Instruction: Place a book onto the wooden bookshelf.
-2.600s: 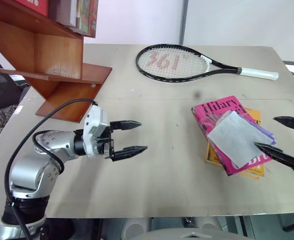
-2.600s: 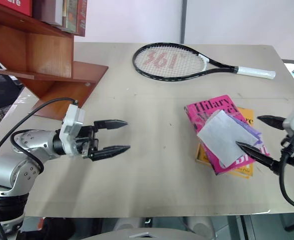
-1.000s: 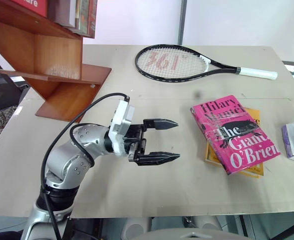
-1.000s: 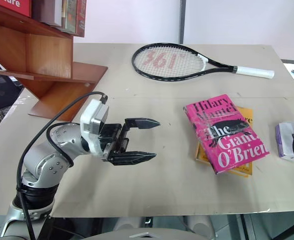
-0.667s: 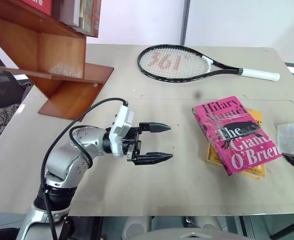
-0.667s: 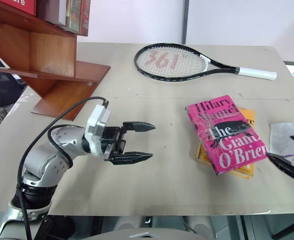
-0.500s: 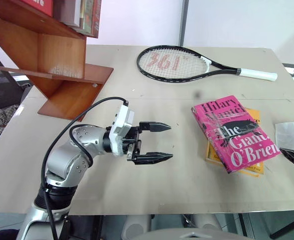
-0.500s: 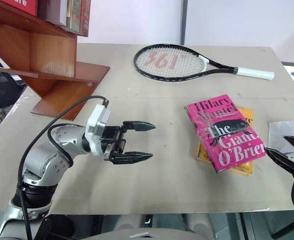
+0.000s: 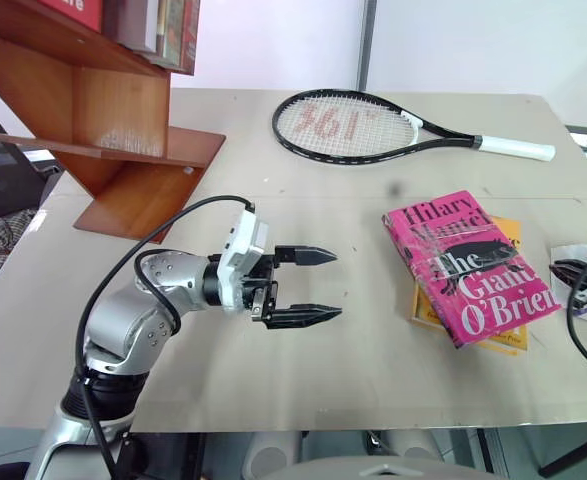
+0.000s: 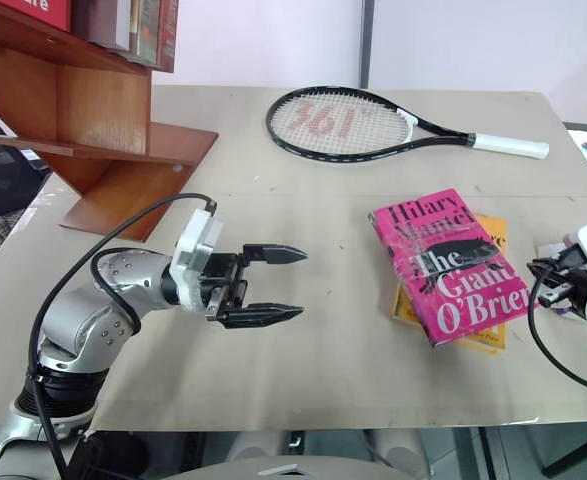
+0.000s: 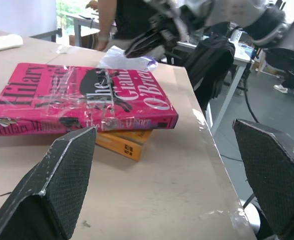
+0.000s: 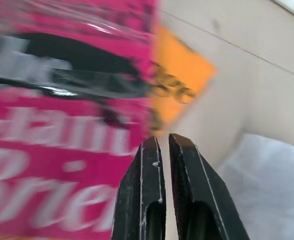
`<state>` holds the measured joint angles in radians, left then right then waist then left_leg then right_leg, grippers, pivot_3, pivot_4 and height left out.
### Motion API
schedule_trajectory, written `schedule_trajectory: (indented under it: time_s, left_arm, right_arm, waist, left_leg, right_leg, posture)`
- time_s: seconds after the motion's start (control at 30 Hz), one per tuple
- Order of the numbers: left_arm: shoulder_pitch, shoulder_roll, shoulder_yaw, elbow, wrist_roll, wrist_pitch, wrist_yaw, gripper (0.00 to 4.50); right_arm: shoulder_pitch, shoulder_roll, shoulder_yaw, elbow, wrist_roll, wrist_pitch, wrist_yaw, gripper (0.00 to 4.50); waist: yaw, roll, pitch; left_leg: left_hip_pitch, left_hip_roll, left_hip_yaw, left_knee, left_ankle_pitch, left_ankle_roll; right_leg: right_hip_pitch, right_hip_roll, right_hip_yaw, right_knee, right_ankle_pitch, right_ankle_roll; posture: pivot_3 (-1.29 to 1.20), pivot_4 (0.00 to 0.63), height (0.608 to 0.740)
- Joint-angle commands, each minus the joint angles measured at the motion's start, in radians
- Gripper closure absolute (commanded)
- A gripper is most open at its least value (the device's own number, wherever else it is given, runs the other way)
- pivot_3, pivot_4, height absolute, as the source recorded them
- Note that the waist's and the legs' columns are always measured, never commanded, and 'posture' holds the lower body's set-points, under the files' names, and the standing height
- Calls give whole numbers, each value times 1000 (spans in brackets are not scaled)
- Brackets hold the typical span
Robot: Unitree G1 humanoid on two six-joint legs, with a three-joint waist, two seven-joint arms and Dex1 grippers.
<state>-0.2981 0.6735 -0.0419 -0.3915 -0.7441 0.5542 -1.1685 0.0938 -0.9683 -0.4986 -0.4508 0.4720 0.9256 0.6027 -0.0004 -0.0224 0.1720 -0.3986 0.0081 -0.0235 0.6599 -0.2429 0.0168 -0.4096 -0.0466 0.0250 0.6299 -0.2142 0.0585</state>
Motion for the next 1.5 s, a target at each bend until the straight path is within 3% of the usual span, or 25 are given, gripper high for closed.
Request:
schedule_trajectory:
  time_s: [0.03, 0.2, 0.63, 0.77, 0.87, 0.97, 1.1, 1.2, 1.23, 1.37, 1.5]
  left_arm:
    - [-2, 24, 30, -61, -7, -18, -6, 0]
    - [15, 70, 81, -75, -19, -8, 1, 0]
    - [38, 85, 106, -99, -27, 0, 43, 0]
    - [14, 75, 95, -77, -31, 18, 56, 0]
    - [-3, 53, 66, -54, -11, 67, 122, 0]
    - [-22, 40, 35, -31, -5, 108, 142, 0]
    - [-47, 34, -19, 23, 45, 104, 126, 0]
    - [-85, 21, -56, 76, 47, 148, 122, 0]
    - [-106, 15, -71, 99, 52, 171, 129, 0]
    - [-210, -68, -102, 229, 11, 307, 148, 0]
    - [-352, -203, -80, 416, -60, 566, 245, 0]
  right_arm:
    - [-98, -17, 137, 84, -72, -20, -32, 4353]
    - [-198, -15, 256, 187, -126, -55, -11, 4353]
    - [-225, 37, 293, 141, -98, -22, 25, 4353]
    - [-206, 57, 212, 122, -112, -60, -15, 4353]
    - [-72, 34, 68, 32, -98, -152, 74, 4353]
    - [115, 25, -104, -106, -81, -155, 179, 3567]
    - [319, 134, -379, -282, 36, -154, 304, 1672]
    - [416, 252, -579, -371, 225, -174, 376, 249]
    - [439, 281, -636, -390, 297, -184, 388, 38]
    - [583, 368, -810, -438, 555, -231, 441, 38]
    - [672, 389, -846, -434, 632, -297, 446, 38]
  waist:
    - [-3, 0, 0]
    - [-7, 1, 0]
    - [-10, 1, 0]
    - [-9, 1, 0]
    - [2, 1, 0]
    - [15, 2, 0]
    - [15, 1, 0]
    - [14, 1, 0]
    - [13, 1, 0]
    - [13, 1, 0]
    - [14, 0, 0]
  left_leg:
    - [0, 0, 0, 0, 0, 0]
    - [-1, 0, -1, -1, 0, 0]
    - [-1, 0, -1, -1, 0, 0]
    - [-1, 0, -1, 0, 0, 0]
    - [-1, -1, -2, -1, 0, 0]
    - [-2, -1, -2, -1, 0, 0]
    - [-2, -1, -3, -1, 0, 0]
    - [-1, 0, -3, -1, 0, 0]
    - [0, 0, -3, -1, 0, 0]
    - [1, 1, -3, 2, 0, 0]
    - [0, 2, -5, 6, 0, 1]
  right_leg:
    - [0, 0, 0, 1, 0, 0]
    - [-2, 1, -1, 2, 2, -4]
    - [-2, 0, 0, 2, 0, 0]
    - [-2, 0, 0, 2, 0, 0]
    - [-1, 0, 0, 2, 1, 0]
    - [-2, 0, -1, 2, 3, 3]
    - [-1, 0, -2, 2, 1, 5]
    - [0, 0, -2, 2, -1, 3]
    - [0, 0, -2, 2, -1, 3]
    - [1, 0, -2, 4, -1, 1]
    - [2, 0, -3, 5, -1, 1]
  posture:
    - [0, 150, 740]
    - [0, 150, 740]
    - [0, 150, 740]
    - [0, 150, 740]
    - [0, 150, 740]
    - [0, 150, 740]
    - [0, 150, 740]
    - [0, 150, 740]
    - [0, 150, 740]
    - [0, 150, 740]
    - [0, 150, 740]
